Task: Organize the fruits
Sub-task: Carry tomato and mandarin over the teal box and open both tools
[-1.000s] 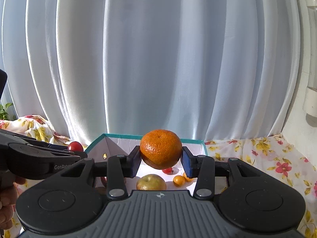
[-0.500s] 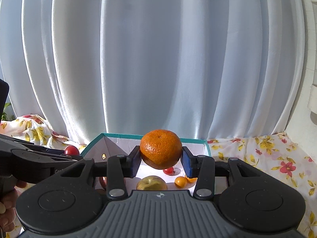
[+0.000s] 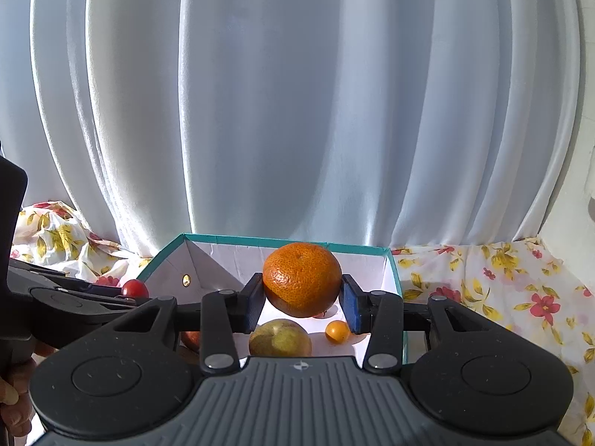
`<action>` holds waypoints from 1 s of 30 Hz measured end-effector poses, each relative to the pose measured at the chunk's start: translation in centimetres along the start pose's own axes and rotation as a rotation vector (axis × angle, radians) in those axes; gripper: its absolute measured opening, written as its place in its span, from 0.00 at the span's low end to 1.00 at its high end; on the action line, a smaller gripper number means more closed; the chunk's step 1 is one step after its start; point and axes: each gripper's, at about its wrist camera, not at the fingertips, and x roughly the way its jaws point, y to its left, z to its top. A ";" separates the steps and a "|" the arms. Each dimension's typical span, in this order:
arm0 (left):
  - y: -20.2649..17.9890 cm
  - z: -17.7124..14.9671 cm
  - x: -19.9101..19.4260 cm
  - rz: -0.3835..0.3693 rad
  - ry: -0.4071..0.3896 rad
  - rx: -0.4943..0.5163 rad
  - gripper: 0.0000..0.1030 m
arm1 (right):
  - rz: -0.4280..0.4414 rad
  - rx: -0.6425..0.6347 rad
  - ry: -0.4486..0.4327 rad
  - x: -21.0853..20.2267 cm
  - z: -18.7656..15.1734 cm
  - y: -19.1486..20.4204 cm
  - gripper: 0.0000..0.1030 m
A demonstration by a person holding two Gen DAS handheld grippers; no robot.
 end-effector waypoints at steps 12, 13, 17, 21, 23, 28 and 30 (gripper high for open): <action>-0.1 -0.2 2.4 0.021 0.056 0.009 0.28 | -0.011 -0.006 0.056 2.1 -0.5 -0.2 0.41; -0.1 -0.3 2.5 0.022 0.060 0.010 0.28 | -0.012 -0.006 0.061 2.3 -0.6 -0.2 0.41; -0.1 -0.4 3.2 0.028 0.077 0.012 0.29 | -0.017 -0.007 0.081 3.0 -0.9 -0.4 0.41; -0.2 -0.5 3.9 0.037 0.099 0.016 0.29 | -0.021 -0.014 0.106 3.7 -1.2 -0.5 0.41; -0.2 -0.6 4.3 0.043 0.107 0.018 0.29 | -0.025 -0.016 0.120 4.1 -1.4 -0.5 0.41; -0.3 -0.7 4.8 0.044 0.115 0.028 0.31 | -0.035 -0.026 0.144 4.8 -1.9 -0.5 0.42; -0.4 -0.8 4.7 0.041 0.108 0.038 0.54 | -0.041 -0.031 0.149 5.0 -2.0 -0.5 0.51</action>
